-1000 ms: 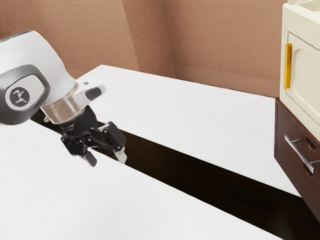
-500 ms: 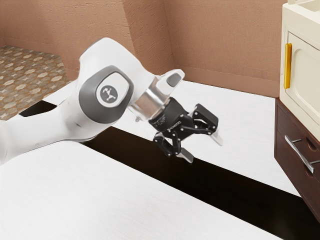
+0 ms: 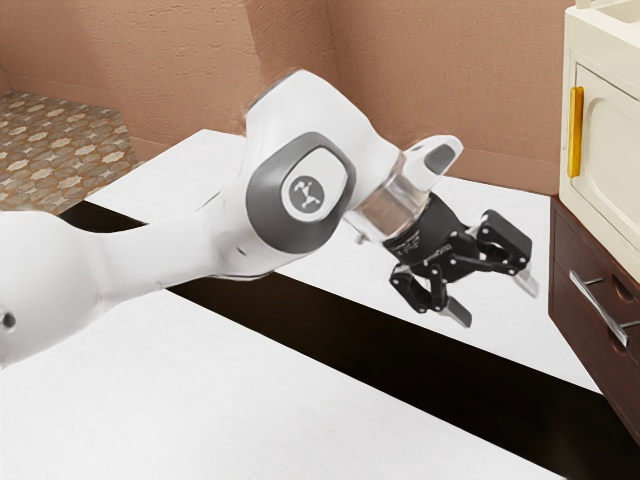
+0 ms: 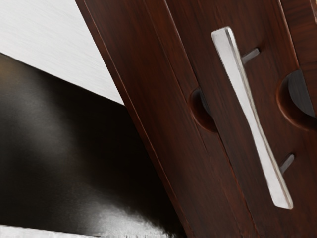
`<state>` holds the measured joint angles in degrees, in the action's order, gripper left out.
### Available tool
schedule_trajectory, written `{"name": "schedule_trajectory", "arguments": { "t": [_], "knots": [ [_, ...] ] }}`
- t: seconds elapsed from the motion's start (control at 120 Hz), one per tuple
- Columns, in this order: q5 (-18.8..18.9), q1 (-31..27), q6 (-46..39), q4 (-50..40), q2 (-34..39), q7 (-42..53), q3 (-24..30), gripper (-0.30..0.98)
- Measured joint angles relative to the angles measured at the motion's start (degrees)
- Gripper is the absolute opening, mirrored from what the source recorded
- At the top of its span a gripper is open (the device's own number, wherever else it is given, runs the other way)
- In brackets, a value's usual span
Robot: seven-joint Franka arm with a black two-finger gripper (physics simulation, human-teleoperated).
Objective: Pull the drawer handle with one arm to open the drawer
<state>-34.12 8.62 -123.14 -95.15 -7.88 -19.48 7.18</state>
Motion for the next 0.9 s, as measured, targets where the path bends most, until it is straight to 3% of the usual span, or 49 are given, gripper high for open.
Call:
{"name": "schedule_trajectory", "arguments": {
  "t": [0.567,0.9],
  "knots": [
    [-2.30,2.26,-7.18,8.07,-11.00,-4.76,-0.32,0.69],
    [-1.98,2.63,-8.82,8.52,-12.31,-6.57,-0.38,0.69]
  ]
}}
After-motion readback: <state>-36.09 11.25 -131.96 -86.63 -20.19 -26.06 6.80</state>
